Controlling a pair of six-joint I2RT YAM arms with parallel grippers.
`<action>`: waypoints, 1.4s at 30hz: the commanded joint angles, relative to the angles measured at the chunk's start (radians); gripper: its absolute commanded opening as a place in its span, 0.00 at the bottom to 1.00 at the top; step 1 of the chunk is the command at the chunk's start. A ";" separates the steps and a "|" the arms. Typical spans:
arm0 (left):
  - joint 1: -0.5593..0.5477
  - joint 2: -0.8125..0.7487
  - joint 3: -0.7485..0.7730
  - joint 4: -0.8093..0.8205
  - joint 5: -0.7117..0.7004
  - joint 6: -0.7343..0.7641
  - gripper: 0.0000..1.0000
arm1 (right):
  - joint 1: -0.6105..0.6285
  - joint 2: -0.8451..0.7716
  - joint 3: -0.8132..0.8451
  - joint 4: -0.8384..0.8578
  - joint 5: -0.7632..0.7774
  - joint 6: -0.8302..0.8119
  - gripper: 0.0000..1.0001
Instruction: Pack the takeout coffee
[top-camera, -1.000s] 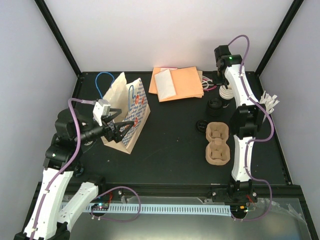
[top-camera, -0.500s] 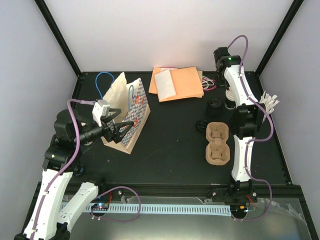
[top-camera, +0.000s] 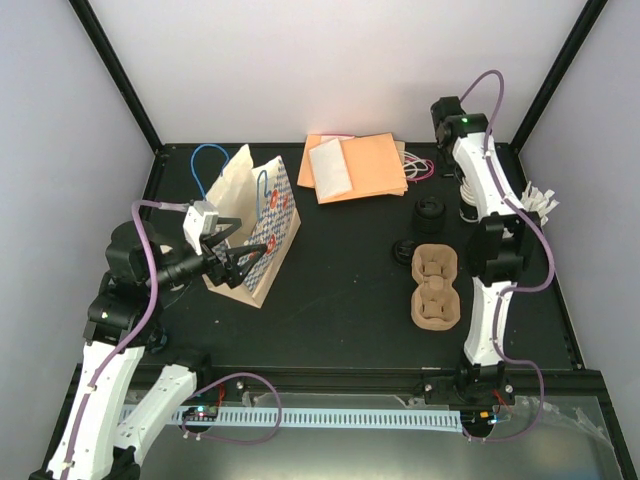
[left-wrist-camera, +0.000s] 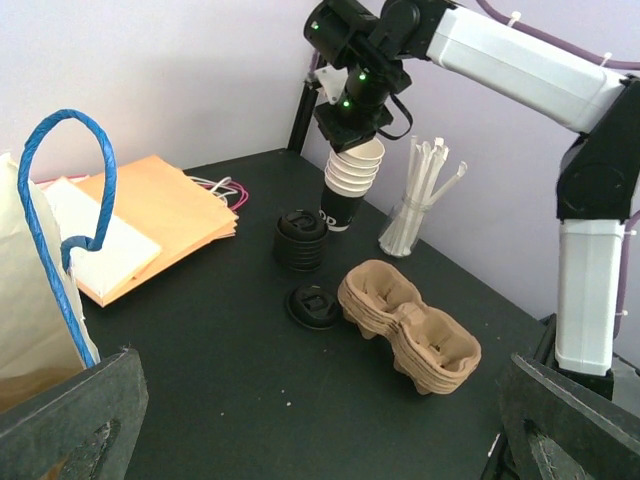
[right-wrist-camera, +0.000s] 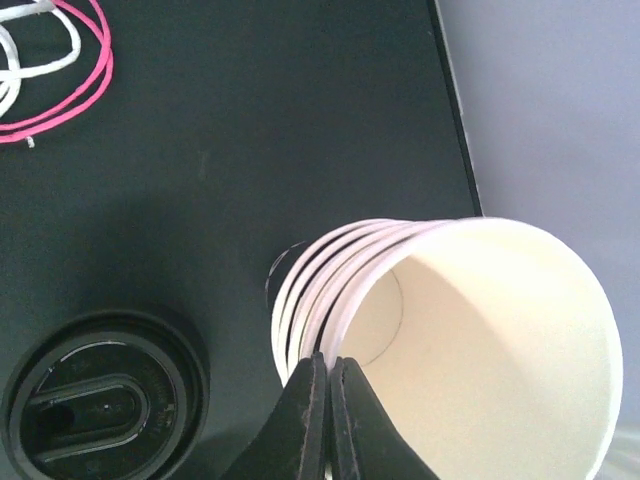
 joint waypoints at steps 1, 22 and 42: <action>-0.007 -0.008 0.023 0.006 0.013 0.007 0.99 | 0.002 -0.120 -0.118 0.095 0.024 0.054 0.01; -0.014 -0.007 0.036 0.018 0.041 -0.027 0.99 | 0.029 -0.223 -0.266 0.137 -0.038 0.018 0.01; -0.021 0.008 0.058 0.007 0.052 -0.038 0.99 | 0.077 -0.319 -0.458 0.310 0.206 0.103 0.01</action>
